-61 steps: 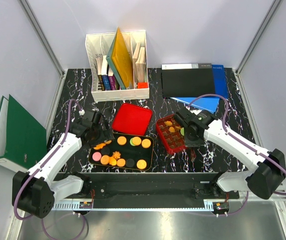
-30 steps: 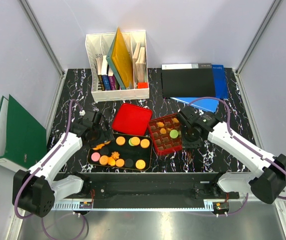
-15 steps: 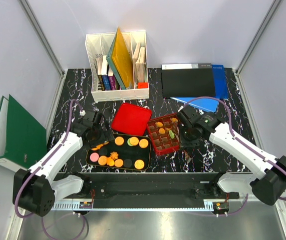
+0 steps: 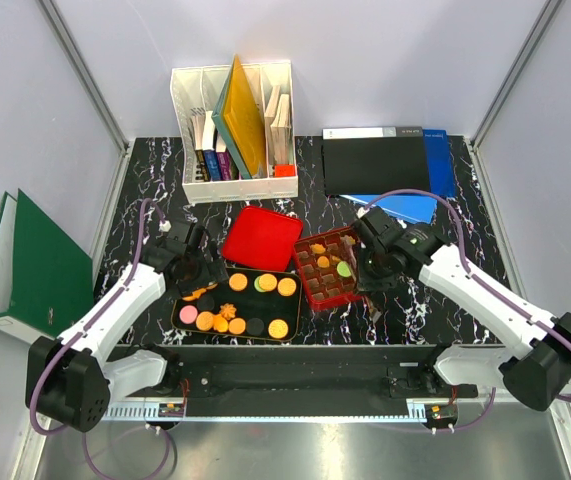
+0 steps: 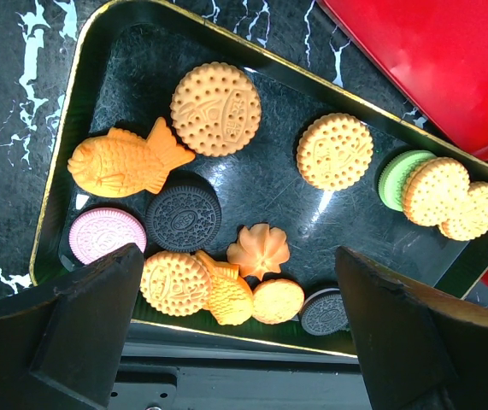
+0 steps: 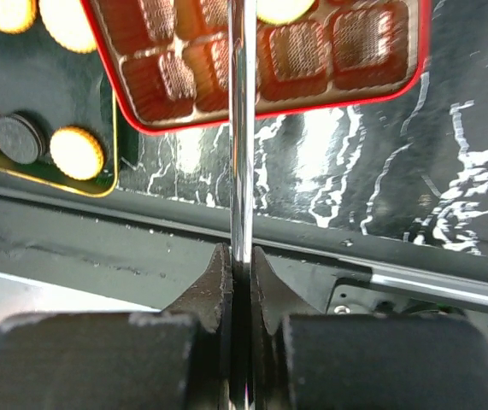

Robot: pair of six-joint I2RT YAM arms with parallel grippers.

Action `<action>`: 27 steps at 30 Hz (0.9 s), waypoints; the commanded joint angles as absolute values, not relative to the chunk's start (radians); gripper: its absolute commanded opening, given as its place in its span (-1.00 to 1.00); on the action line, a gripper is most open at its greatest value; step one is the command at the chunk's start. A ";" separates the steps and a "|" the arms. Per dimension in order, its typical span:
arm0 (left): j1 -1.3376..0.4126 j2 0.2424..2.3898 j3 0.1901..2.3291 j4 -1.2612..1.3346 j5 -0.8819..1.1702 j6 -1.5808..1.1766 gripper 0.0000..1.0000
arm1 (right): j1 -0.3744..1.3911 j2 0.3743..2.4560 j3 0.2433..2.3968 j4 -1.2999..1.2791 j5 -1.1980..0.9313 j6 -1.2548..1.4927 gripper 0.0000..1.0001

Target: Pack the cookies

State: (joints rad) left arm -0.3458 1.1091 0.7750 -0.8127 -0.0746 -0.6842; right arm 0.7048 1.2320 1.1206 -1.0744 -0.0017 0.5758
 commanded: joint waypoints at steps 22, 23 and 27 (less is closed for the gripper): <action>-0.350 1.115 0.779 -0.782 -0.063 -0.675 0.95 | 0.703 1.296 1.042 -1.207 -0.147 0.486 -1.00; -0.350 1.114 0.776 -0.782 -0.064 -0.676 0.95 | 0.703 1.307 1.034 -1.204 -0.135 0.488 -1.00; -0.350 1.108 0.775 -0.784 -0.066 -0.676 0.95 | 0.704 1.307 1.063 -1.200 -0.084 0.494 -1.00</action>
State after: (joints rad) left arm -0.3458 1.1225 0.7750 -0.8127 -0.0750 -0.6815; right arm 0.7048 1.2915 1.0588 -1.1561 -0.0727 0.5053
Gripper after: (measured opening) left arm 0.976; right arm 0.073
